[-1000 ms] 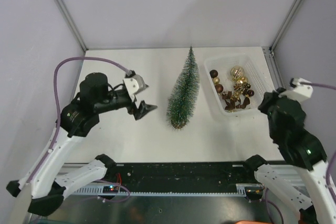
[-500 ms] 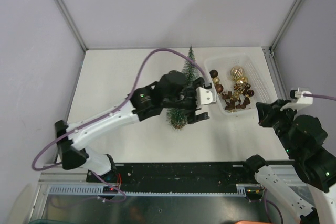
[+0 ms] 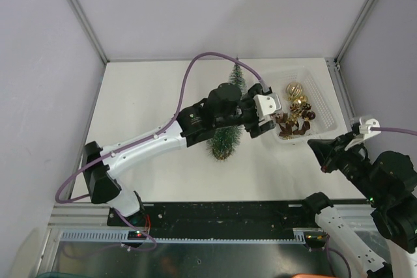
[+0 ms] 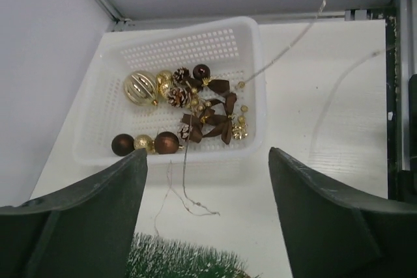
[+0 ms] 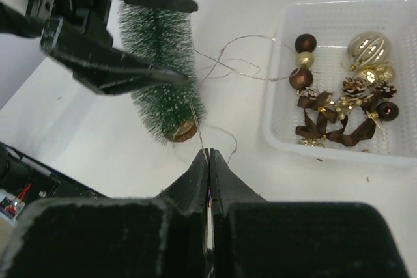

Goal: Decorate the small christmas tree

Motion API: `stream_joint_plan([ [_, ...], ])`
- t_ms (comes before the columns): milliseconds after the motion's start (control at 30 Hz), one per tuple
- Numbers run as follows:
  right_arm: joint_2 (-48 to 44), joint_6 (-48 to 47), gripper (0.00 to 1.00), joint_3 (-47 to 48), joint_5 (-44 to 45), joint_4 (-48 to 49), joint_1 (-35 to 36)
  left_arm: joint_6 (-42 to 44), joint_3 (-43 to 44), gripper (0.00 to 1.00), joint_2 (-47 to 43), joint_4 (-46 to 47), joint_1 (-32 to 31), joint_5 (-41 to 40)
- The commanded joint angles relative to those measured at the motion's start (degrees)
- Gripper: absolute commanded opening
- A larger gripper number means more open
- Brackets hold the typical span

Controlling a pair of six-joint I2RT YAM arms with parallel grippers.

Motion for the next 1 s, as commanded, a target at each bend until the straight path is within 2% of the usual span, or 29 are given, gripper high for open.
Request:
stream_joint_plan([
  [0, 0.1, -3.8, 0.00, 2.9, -8.8, -1.7, -1.5, -4.0, 2.6, 0.67, -0.4, 4.0, -0.1, 2.1],
  [33, 0.4, -4.1, 0.00, 3.1, -10.3, -2.0, -1.9, -4.2, 2.3, 0.55, -0.6, 3.9, -0.1, 3.0],
  [67, 0.8, -4.4, 0.00, 3.2, -11.3, -2.2, -2.1, -4.3, 1.9, 0.40, -1.1, 3.8, -0.2, 3.7],
  [133, 1.2, -4.6, 0.00, 3.3, -13.3, -2.4, -2.5, -4.3, 1.0, 0.18, -2.3, 3.0, -0.3, 4.6],
  [200, 1.2, -4.7, 0.00, 3.4, -14.0, -2.4, -2.6, -4.3, 0.4, 0.06, -3.8, 1.7, -0.4, 4.9],
  [233, 1.3, -4.8, 0.00, 3.5, -14.1, -2.4, -2.6, -4.3, 0.0, 0.03, -4.5, 0.9, -0.4, 4.9],
  [400, 2.9, -5.0, 0.00, 3.4, -15.2, -2.9, -2.4, -5.8, -0.3, 0.00, -8.9, -1.6, -0.4, 4.3],
  [633, 8.1, -3.5, 0.00, 1.7, -17.3, -2.4, -2.6, -8.3, 4.7, 0.01, -11.0, -4.1, -0.3, 5.1],
  [867, 11.9, -0.5, 0.00, -1.7, -19.7, 4.4, -1.9, -10.9, 6.9, 0.04, -11.1, -7.0, -0.3, 9.4],
  [967, 12.6, 1.0, 0.00, -3.8, -17.8, 7.2, 0.6, -11.3, 6.2, 0.05, -11.7, -7.8, -0.4, 10.9],
])
